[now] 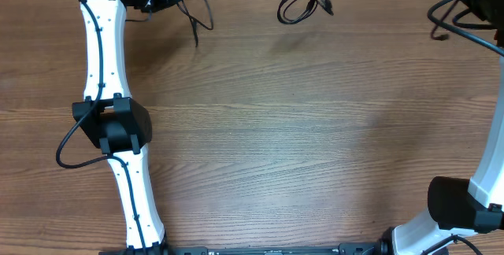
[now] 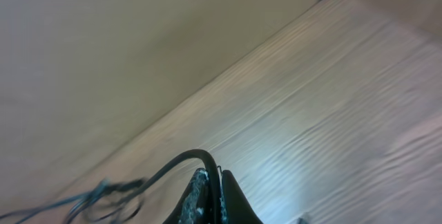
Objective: Untangle cables
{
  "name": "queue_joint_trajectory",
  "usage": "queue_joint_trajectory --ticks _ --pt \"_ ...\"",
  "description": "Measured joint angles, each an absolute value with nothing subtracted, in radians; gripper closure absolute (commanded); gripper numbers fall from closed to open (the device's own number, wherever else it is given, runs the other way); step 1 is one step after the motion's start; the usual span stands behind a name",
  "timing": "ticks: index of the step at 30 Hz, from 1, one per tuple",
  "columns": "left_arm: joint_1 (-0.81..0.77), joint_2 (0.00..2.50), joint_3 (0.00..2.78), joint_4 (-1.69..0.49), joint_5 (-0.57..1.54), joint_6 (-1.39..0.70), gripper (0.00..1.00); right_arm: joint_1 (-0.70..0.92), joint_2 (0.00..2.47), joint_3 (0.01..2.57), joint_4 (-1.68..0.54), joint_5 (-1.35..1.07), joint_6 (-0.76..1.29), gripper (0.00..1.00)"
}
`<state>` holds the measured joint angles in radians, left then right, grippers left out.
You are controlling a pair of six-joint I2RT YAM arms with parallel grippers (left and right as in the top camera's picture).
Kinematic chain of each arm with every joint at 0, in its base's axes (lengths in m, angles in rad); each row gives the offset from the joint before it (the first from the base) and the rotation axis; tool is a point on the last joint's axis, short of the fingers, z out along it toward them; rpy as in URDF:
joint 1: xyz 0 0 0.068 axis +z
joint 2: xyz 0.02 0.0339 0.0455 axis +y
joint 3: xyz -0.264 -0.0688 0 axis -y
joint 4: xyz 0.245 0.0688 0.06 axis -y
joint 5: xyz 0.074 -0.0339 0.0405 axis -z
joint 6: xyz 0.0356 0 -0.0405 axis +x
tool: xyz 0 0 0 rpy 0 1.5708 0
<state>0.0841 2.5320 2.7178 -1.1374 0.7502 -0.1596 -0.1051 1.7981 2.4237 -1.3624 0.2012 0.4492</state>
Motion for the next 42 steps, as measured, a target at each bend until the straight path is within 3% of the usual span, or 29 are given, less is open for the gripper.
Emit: queue_joint_trajectory --ticks 10,18,32,42 --pt "0.054 2.509 2.718 -1.269 0.600 -0.163 0.96 -0.250 1.798 2.424 -1.363 0.453 0.351 0.96" --pt "0.064 2.370 2.718 -1.325 0.387 -0.164 0.96 -0.432 1.798 2.424 -1.367 0.406 0.321 0.96" --pt "0.087 1.807 2.737 -1.406 -0.148 -0.157 0.96 -0.443 1.837 2.424 -1.364 0.320 0.268 0.96" --pt "0.128 1.682 2.743 -1.465 -0.447 -0.131 0.96 -0.442 1.932 2.424 -1.377 0.317 0.250 0.96"
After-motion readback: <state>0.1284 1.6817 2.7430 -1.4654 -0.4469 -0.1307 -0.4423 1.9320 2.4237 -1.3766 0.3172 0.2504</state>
